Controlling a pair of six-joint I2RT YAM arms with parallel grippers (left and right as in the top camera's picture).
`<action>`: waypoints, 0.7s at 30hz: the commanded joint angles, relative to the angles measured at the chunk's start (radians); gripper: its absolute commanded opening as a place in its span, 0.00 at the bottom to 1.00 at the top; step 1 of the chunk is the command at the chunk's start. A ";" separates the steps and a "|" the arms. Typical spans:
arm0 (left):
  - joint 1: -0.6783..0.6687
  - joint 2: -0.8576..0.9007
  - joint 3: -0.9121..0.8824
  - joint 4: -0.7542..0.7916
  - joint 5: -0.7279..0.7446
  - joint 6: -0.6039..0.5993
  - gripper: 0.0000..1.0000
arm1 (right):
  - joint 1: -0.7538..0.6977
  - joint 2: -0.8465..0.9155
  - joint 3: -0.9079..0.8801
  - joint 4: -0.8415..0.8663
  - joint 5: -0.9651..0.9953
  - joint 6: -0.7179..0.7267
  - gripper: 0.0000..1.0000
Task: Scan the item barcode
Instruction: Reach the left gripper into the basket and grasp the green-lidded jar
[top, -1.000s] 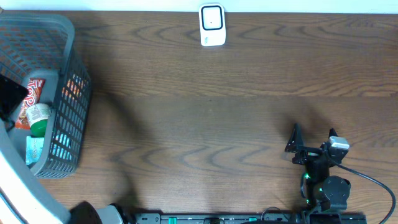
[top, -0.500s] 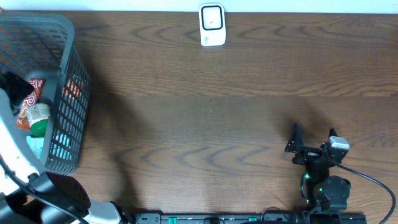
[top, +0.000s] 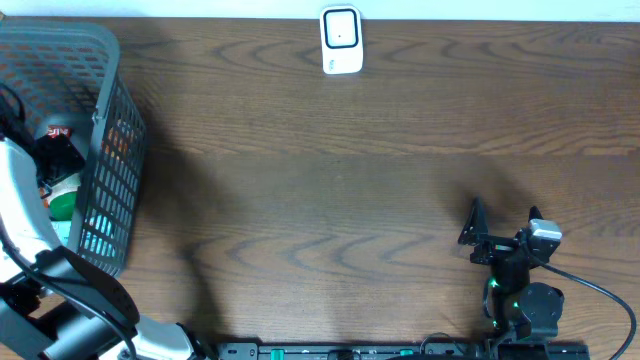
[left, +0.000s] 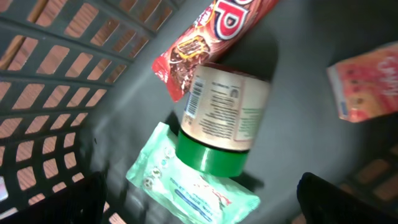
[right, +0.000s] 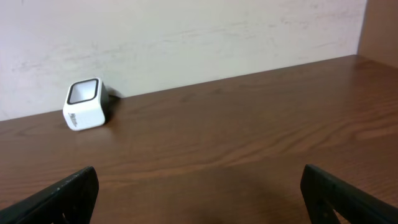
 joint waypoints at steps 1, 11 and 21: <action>0.048 0.053 -0.001 0.008 0.016 0.039 0.98 | 0.008 -0.005 -0.002 -0.004 0.001 -0.014 0.99; 0.079 0.151 -0.002 0.036 0.111 0.055 0.98 | 0.008 -0.005 -0.002 -0.004 0.001 -0.014 0.99; 0.079 0.151 -0.018 0.084 0.166 0.117 0.98 | 0.008 -0.005 -0.002 -0.004 0.001 -0.014 0.99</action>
